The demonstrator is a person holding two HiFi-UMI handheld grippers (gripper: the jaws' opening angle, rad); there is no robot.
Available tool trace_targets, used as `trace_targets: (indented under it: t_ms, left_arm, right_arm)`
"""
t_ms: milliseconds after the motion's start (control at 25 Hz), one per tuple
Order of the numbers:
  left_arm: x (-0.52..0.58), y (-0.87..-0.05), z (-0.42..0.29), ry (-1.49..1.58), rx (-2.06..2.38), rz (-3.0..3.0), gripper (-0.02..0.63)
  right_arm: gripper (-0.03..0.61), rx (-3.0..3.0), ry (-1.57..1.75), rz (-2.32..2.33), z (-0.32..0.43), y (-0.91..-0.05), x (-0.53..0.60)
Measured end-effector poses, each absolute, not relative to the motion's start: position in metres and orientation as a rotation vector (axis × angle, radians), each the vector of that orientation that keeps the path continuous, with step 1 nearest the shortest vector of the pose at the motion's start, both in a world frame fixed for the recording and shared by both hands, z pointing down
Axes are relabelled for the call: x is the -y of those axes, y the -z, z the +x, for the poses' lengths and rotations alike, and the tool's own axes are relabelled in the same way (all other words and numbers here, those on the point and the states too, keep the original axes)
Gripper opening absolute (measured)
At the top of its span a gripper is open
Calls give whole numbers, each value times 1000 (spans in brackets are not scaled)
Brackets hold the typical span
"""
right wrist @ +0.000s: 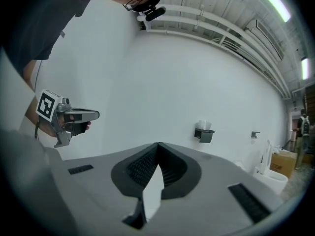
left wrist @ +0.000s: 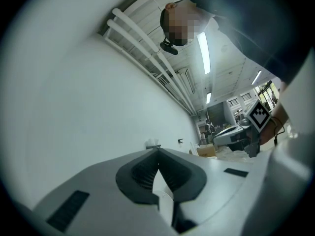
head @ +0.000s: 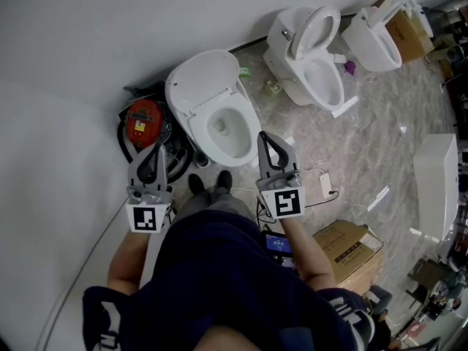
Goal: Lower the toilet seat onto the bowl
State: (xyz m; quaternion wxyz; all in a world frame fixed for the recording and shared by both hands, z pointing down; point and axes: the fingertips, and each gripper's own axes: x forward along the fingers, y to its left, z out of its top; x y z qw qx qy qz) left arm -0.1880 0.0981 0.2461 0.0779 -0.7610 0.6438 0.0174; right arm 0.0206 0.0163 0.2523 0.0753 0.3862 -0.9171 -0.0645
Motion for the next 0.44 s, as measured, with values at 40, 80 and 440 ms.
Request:
trace_targets:
  t_ms: [40, 80, 440]
  left_arm:
    - [-98, -246, -188, -50, -1927, -2279, 25]
    - [-98, -246, -188, -46, -1924, -2278, 25]
    - [-99, -247, -191, -28, -1925, -2267, 25]
  right_arm:
    - [20, 2751, 199, 1154, 19, -252, -16]
    - [20, 2751, 201, 1149, 18, -251, -16]
    - [20, 2729, 248, 1120, 17, -251, -15]
